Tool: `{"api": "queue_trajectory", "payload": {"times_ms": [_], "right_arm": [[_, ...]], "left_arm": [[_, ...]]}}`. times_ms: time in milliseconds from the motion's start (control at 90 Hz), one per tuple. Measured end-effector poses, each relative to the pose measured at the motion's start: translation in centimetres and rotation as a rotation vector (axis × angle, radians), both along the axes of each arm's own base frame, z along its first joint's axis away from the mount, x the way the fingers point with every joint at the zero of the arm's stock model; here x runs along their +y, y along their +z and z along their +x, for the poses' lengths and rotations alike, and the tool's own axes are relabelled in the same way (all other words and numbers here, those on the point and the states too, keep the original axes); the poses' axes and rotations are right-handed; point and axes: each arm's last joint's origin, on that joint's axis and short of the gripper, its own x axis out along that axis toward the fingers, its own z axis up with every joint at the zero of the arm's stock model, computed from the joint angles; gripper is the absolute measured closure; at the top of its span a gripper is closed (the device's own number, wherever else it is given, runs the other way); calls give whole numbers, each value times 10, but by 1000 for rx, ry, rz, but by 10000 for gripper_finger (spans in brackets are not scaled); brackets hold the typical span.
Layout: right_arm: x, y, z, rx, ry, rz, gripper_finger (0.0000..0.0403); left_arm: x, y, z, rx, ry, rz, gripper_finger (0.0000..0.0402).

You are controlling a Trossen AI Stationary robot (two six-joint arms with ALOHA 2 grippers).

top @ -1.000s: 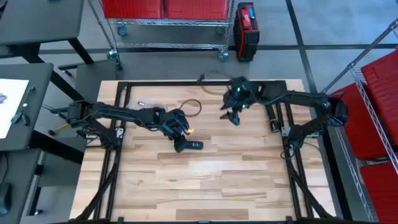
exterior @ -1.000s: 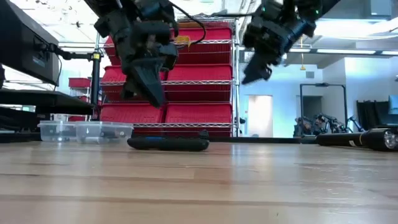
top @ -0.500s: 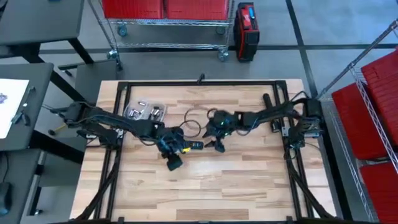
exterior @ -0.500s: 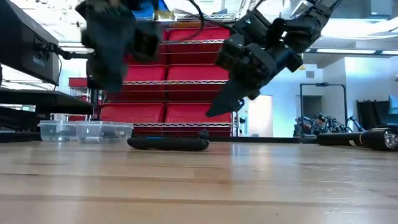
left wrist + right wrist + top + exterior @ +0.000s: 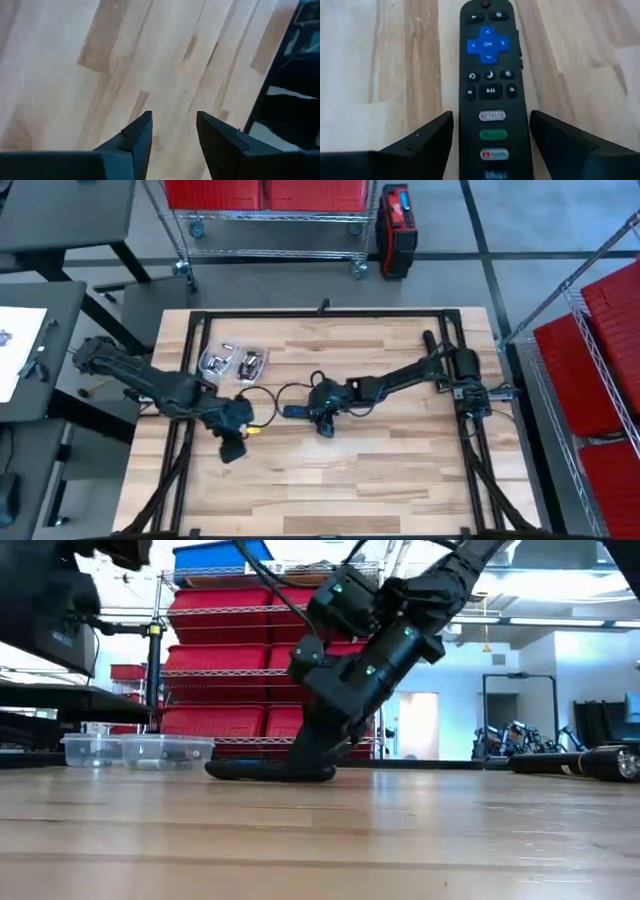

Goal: Insert battery
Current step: Move the remote beside the flashlight

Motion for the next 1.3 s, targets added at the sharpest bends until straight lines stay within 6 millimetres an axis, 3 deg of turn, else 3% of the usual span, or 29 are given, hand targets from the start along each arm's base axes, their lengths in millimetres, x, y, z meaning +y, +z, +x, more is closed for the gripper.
{"api": "queue_trajectory", "payload": {"times_ms": [100,222,422,578,722,1000,1167,1300], "right_arm": [[5,-6,0,93,-59,-14,168],[7,-5,-4,157,-139,6,234],[-2,22,-16,187,-325,103,236],[-32,45,-47,312,-571,7,236],[-58,54,-89,397,-785,-5,236],[-82,38,-174,368,-1214,93,236],[-90,34,-201,346,-1283,115,236],[-96,29,-211,373,-1295,106,236]], "left_arm": [[1,3,-10,0,-22,37,270],[2,6,-16,-15,-72,67,270],[2,6,-16,-40,-136,98,270],[2,6,-16,-48,-171,117,270],[3,6,-16,-48,-178,122,270],[3,6,-16,-53,-172,136,270],[3,6,-16,-57,-161,149,270],[4,6,-15,-60,-143,153,270]]}}
